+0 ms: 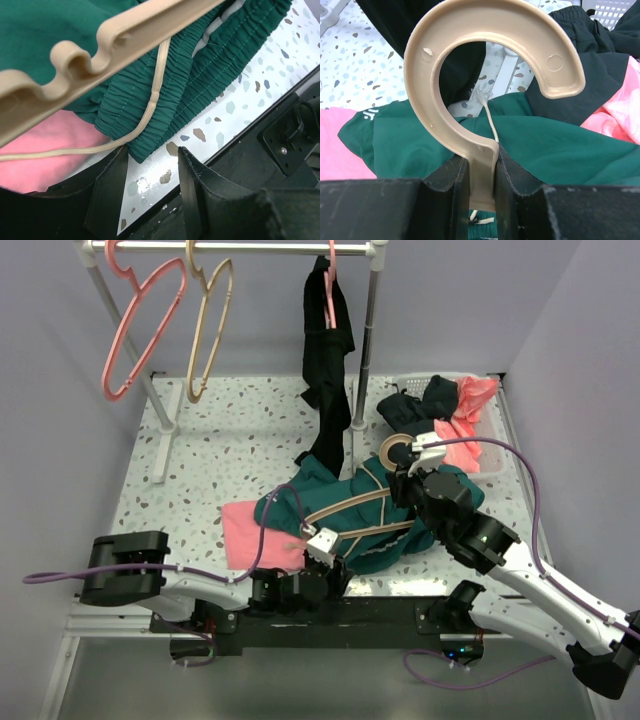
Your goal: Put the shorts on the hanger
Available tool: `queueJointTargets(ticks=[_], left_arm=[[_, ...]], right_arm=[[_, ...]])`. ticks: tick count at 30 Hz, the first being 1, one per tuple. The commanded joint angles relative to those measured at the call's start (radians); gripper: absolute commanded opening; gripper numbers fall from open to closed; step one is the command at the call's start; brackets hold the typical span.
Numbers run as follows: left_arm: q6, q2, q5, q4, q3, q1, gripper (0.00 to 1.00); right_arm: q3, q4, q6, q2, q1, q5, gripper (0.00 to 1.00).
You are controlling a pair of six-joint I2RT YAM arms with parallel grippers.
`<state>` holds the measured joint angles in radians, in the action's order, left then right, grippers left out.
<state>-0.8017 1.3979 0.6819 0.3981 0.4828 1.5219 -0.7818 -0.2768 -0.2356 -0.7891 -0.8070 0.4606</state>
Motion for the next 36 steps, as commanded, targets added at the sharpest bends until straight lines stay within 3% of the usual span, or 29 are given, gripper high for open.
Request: queueJointTargets(ticks=[1,8,14,18,20,23,24,27,29,36], left_arm=[[-0.045,0.036,0.143,0.021,0.05,0.006,0.49],[-0.159,0.069,0.289,-0.172,0.108,0.004,0.44],[-0.14,0.075,0.292,-0.15,0.105,-0.011,0.4],[-0.102,0.04,0.281,-0.119,0.085,-0.031,0.09],[-0.073,-0.025,0.245,-0.113,0.063,-0.051,0.0],[-0.034,-0.158,0.127,-0.152,0.037,-0.11,0.0],[-0.007,-0.196,0.029,-0.162,0.03,-0.132,0.0],[0.027,-0.341,-0.236,-0.229,0.016,-0.291,0.0],[0.044,-0.407,-0.32,-0.325,0.048,-0.388,0.0],[0.144,-0.413,-0.65,-0.668,0.252,-0.656,0.0]], right_arm=[[-0.062,0.027,-0.004,0.01,-0.001,0.03,0.0],[-0.073,0.033,-0.008,-0.001,-0.003,0.015,0.0],[-0.082,0.031,-0.007,-0.006,-0.003,0.009,0.0],[-0.086,0.025,-0.004,-0.002,-0.003,0.012,0.0],[-0.094,0.018,-0.002,-0.001,-0.001,0.016,0.0],[-0.109,0.002,0.005,0.011,-0.003,0.03,0.0],[-0.117,-0.007,0.007,0.016,-0.003,0.033,0.0],[-0.142,-0.024,0.019,0.037,-0.003,0.047,0.0],[-0.151,-0.032,0.022,0.045,-0.003,0.052,0.0],[-0.178,-0.044,0.022,0.051,-0.003,0.067,0.0]])
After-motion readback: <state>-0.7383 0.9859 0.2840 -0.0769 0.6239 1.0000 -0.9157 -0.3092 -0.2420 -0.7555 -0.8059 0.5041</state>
